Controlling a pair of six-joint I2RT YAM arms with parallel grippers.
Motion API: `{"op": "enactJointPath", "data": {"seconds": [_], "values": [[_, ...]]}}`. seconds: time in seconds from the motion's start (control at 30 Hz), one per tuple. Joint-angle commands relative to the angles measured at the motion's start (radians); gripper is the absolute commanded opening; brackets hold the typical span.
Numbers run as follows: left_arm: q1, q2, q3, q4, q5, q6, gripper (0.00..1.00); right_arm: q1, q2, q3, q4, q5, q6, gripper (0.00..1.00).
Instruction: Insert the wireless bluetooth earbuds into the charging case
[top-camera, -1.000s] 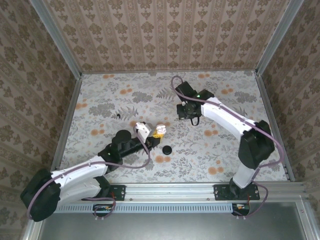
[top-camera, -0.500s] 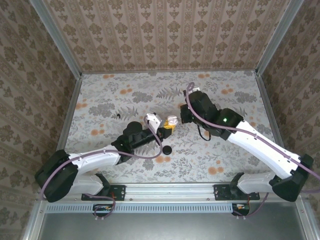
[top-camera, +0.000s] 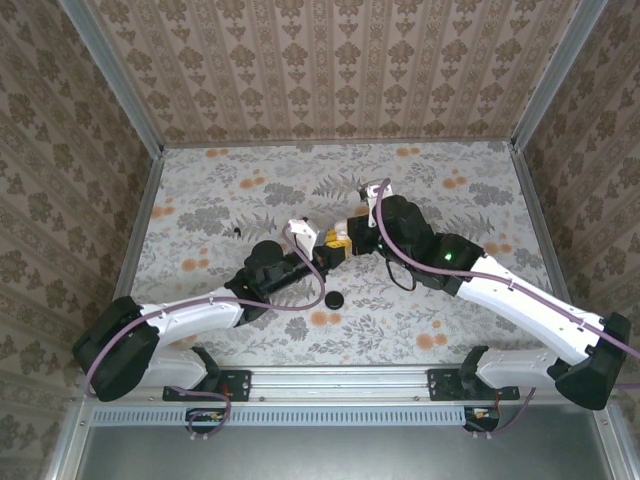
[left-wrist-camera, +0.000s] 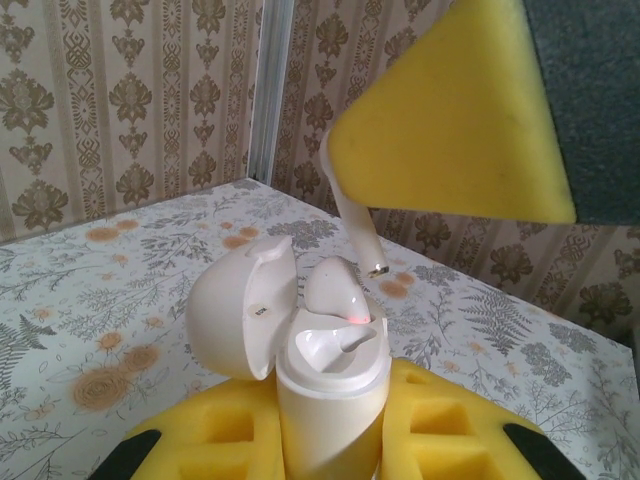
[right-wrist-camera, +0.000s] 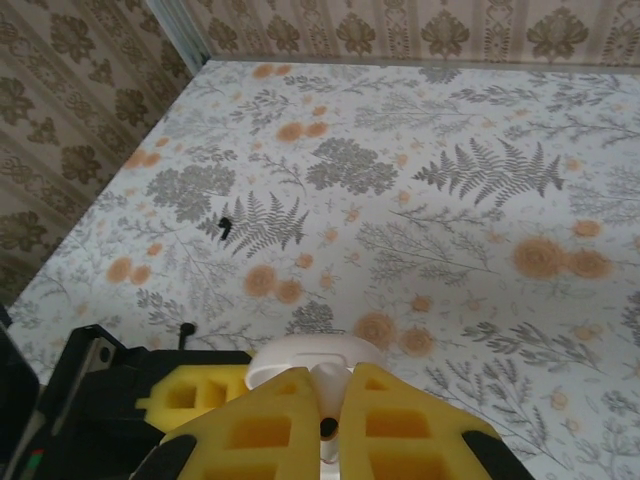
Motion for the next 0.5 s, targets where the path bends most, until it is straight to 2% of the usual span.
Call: {"op": "enactJointPath", "data": {"seconds": [0.0, 0.47], "values": [[-0.009, -0.006, 0.024, 0.038, -0.006, -0.019, 0.0, 0.013, 0.014, -0.002, 0.04, -0.025, 0.018, 0.08], [-0.009, -0.026, 0.024, 0.015, -0.023, -0.018, 0.0, 0.038, 0.024, -0.021, 0.054, -0.01, -0.019, 0.07]]}}
